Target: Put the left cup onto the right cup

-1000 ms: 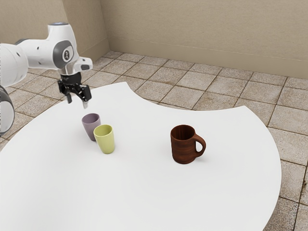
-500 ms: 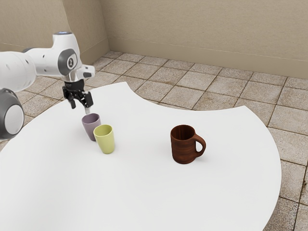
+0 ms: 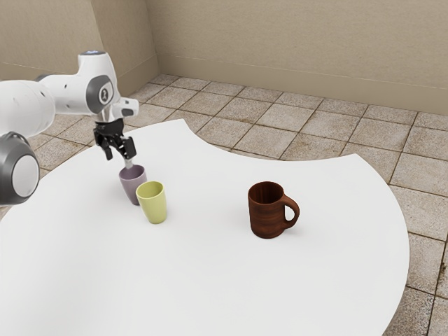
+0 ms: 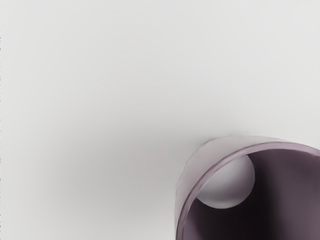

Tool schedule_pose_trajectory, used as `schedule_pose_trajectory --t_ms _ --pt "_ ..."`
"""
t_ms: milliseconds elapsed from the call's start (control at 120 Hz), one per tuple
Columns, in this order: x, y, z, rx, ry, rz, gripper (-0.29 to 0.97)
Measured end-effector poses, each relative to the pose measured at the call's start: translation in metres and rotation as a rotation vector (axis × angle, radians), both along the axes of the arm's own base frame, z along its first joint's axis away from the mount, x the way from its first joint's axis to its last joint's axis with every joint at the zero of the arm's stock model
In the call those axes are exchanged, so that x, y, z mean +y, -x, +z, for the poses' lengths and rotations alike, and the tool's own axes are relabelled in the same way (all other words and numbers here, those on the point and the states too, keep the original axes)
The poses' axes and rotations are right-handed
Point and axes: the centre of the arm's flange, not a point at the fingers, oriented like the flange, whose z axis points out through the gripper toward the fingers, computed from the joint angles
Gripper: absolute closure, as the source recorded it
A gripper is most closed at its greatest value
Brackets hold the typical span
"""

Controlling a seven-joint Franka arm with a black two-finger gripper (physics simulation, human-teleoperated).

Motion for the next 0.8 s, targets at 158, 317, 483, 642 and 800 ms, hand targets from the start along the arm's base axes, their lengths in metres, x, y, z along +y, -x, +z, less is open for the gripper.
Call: schedule_pose_trajectory --t_ms 158,317,483,642,800 --pt "-0.004 -0.009 -0.001 -0.011 0.002 -0.018 0.03" --pt "-0.004 -0.011 -0.017 0.005 0.008 -0.026 0.03" --pt "-0.008 -0.012 -0.029 0.017 0.017 -0.037 0.03" --pt "-0.010 -0.013 -0.032 0.020 0.020 -0.042 0.04" --pt "-0.010 -0.012 -0.032 0.020 0.021 -0.045 0.18"
